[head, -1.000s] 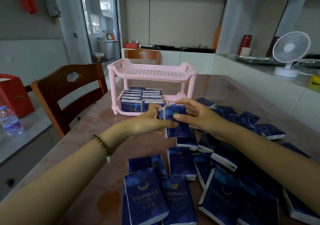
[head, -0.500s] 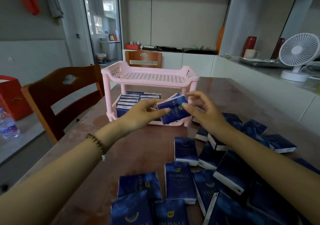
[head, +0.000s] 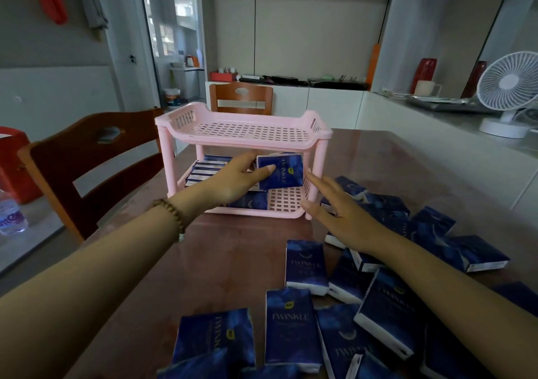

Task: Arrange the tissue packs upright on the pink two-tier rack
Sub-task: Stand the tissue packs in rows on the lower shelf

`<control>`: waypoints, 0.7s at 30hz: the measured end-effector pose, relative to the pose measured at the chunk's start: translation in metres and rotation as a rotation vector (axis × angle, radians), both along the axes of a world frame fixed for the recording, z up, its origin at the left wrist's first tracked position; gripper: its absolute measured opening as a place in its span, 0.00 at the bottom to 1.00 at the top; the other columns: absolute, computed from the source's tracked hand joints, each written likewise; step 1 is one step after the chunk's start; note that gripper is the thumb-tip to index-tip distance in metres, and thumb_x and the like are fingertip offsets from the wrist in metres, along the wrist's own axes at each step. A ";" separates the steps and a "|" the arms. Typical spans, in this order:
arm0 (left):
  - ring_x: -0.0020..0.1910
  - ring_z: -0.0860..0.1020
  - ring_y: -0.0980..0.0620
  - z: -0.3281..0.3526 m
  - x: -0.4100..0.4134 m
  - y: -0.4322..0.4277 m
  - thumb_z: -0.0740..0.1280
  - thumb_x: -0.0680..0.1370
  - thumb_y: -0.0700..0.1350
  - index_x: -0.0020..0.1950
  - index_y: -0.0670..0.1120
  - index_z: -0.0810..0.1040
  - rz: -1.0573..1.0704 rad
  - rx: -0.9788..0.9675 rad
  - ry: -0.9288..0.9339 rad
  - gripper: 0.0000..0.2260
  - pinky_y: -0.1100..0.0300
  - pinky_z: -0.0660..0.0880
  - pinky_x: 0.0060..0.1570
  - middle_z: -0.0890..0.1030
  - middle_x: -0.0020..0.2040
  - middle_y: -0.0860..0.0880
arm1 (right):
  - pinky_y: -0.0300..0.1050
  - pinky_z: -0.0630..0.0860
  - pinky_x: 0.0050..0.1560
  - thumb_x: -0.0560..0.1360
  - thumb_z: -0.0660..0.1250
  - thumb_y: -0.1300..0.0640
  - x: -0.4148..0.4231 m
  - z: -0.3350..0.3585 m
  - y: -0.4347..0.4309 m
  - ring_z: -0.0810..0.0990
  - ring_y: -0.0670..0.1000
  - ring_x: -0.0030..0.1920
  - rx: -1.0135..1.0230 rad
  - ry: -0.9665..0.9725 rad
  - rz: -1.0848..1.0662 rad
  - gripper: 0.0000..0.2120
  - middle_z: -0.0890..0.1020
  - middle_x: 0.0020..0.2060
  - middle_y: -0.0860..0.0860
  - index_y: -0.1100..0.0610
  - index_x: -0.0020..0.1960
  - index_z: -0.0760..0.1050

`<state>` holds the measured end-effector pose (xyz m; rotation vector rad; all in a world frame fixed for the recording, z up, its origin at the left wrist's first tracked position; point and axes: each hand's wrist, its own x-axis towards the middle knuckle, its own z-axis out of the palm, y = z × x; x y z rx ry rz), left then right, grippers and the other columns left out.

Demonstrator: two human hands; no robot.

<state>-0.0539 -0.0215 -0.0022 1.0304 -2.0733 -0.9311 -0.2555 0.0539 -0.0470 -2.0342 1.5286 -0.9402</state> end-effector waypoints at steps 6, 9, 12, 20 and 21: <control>0.57 0.71 0.56 0.004 -0.014 -0.022 0.57 0.81 0.47 0.72 0.47 0.65 0.003 -0.002 -0.050 0.18 0.71 0.69 0.50 0.72 0.62 0.51 | 0.51 0.58 0.74 0.69 0.55 0.33 -0.001 -0.002 -0.001 0.56 0.42 0.74 0.006 -0.028 -0.012 0.38 0.56 0.75 0.42 0.42 0.76 0.49; 0.59 0.71 0.56 0.003 -0.020 -0.033 0.59 0.81 0.48 0.71 0.46 0.67 0.006 0.022 -0.052 0.18 0.67 0.66 0.55 0.73 0.65 0.49 | 0.45 0.58 0.73 0.70 0.55 0.35 -0.001 -0.002 -0.001 0.57 0.40 0.72 0.012 -0.037 -0.015 0.36 0.56 0.74 0.41 0.42 0.75 0.49; 0.65 0.69 0.54 0.002 -0.031 -0.041 0.59 0.81 0.48 0.72 0.47 0.65 -0.017 0.002 -0.052 0.20 0.66 0.63 0.59 0.71 0.69 0.49 | 0.39 0.58 0.70 0.71 0.56 0.36 0.000 -0.002 0.000 0.58 0.38 0.70 0.012 -0.035 -0.017 0.35 0.57 0.72 0.37 0.41 0.75 0.50; 0.65 0.72 0.46 -0.010 -0.045 -0.078 0.64 0.78 0.50 0.69 0.47 0.69 0.010 -0.145 -0.351 0.20 0.57 0.69 0.62 0.73 0.68 0.46 | 0.36 0.55 0.65 0.70 0.56 0.36 0.000 -0.001 0.001 0.56 0.37 0.70 0.028 -0.010 -0.034 0.36 0.54 0.73 0.37 0.42 0.75 0.49; 0.63 0.73 0.45 -0.014 -0.044 -0.083 0.66 0.77 0.50 0.68 0.47 0.70 0.015 -0.152 -0.424 0.20 0.56 0.71 0.62 0.75 0.66 0.45 | 0.35 0.56 0.64 0.71 0.56 0.37 0.000 -0.001 0.001 0.57 0.36 0.69 0.029 -0.009 -0.032 0.36 0.55 0.72 0.37 0.43 0.75 0.49</control>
